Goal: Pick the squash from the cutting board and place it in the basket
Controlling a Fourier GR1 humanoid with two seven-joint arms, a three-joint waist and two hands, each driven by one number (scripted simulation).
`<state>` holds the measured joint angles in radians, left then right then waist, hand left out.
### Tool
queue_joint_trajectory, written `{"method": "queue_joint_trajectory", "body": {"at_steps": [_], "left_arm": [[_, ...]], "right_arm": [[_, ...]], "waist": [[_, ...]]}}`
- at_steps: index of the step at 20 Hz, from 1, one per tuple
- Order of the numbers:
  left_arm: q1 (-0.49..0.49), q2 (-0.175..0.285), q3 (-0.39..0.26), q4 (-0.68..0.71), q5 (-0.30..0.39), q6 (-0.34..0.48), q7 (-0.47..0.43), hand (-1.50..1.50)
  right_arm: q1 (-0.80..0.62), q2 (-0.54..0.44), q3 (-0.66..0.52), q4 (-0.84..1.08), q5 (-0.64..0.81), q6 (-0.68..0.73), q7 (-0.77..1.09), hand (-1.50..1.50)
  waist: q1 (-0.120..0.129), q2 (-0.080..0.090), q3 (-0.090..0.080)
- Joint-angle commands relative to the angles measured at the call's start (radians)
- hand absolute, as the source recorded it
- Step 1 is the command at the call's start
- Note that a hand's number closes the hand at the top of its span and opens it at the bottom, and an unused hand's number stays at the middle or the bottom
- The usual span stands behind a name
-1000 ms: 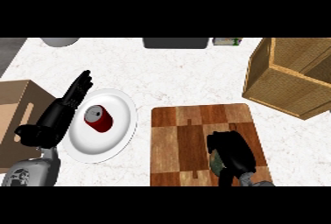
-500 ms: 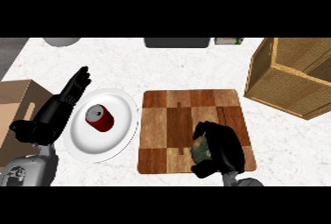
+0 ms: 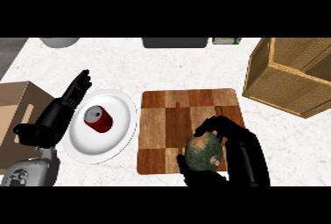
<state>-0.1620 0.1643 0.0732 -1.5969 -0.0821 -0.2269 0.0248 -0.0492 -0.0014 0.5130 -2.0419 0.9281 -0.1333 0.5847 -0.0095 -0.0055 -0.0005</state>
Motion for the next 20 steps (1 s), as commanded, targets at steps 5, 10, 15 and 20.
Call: {"method": "queue_joint_trajectory", "body": {"at_steps": [5,10,15,20], "left_arm": [[0.029,-0.005,-0.006,-0.017,-0.012,-0.002,-0.019,0.00],[-0.055,0.010,0.022,0.084,-0.001,-0.013,-0.042,0.00],[-0.059,0.016,0.022,0.011,0.023,-0.030,0.047,0.00],[-0.047,0.018,0.028,0.045,-0.001,-0.019,-0.028,0.00]], "right_arm": [[-0.137,0.001,-0.048,-0.260,0.065,0.156,0.321,1.50],[-0.358,-0.008,-0.264,-0.191,0.034,0.298,0.357,1.50],[-0.483,-0.033,-0.431,-0.033,-0.011,0.264,0.317,1.50],[-0.632,-0.085,-0.554,0.131,0.004,0.212,0.293,1.50]], "waist": [[0.010,0.004,0.000],[0.010,0.007,0.000],[0.014,0.008,0.000],[0.015,0.008,0.000]]}}
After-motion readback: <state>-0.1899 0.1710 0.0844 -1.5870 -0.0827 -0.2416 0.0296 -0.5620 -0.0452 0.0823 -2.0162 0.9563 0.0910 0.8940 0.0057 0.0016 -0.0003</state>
